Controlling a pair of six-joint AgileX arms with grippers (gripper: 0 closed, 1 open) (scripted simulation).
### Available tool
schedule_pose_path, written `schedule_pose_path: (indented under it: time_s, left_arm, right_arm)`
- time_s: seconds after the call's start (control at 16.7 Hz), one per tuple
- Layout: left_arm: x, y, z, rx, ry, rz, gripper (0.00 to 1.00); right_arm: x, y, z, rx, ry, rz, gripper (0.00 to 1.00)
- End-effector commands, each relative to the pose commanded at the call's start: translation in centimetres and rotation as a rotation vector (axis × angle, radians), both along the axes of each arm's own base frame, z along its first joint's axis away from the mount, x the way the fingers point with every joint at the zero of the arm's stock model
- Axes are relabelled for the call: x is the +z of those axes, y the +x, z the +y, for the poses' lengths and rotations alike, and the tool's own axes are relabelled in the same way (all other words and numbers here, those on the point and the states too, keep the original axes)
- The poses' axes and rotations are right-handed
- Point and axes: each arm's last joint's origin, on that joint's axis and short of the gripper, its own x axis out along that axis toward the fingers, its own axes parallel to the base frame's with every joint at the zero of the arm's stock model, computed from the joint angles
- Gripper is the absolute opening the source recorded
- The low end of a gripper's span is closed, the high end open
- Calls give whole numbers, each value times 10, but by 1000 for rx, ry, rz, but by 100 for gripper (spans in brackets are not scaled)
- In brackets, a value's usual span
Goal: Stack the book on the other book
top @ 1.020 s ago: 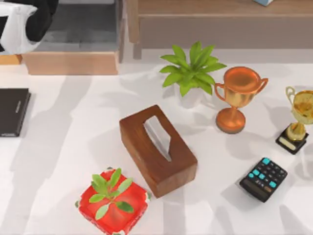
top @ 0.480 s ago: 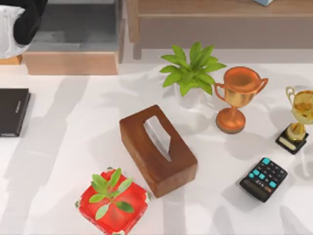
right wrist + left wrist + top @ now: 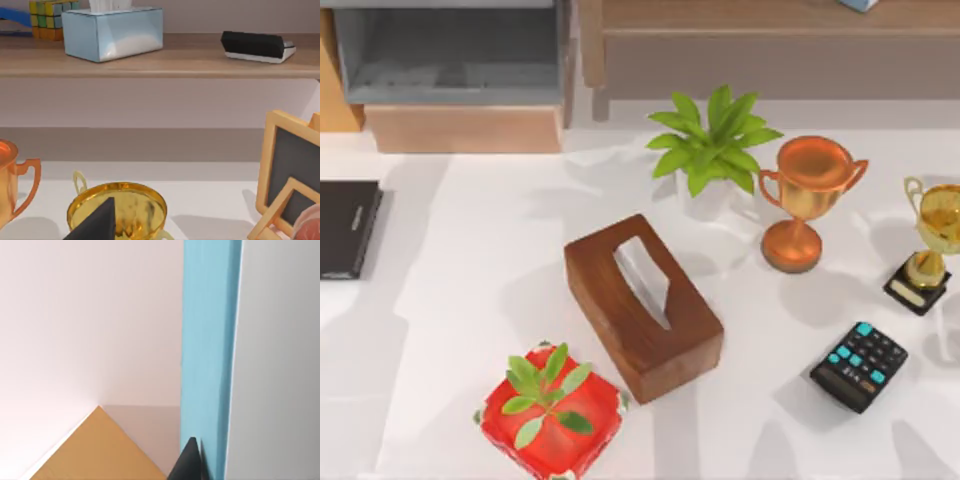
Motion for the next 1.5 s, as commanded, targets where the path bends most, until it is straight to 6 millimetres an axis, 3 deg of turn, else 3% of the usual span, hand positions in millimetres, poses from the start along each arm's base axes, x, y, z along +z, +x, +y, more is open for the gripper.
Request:
schedule_pose_path:
  time_s: [0.12,0.3,0.6,0.84,0.96,1.5]
  left_arm:
    - [-9,-20,20,47,207,-35,0]
    - [-41,-41,52,128,488,15,0]
    - [-132,-59,102,156,790,336,0]
    - [-192,-72,123,87,872,579,0]
    - [-201,-75,126,73,880,621,0]
    - [-203,-70,126,73,880,621,0]
  right_arm:
    - [0,0,0,0,0,0,100]
    - [0,0,0,0,0,0,100]
    - [0,0,0,0,0,0,100]
    - [0,0,0,0,0,0,100]
    - [0,0,0,0,0,0,100]
    - [0,0,0,0,0,0,100]
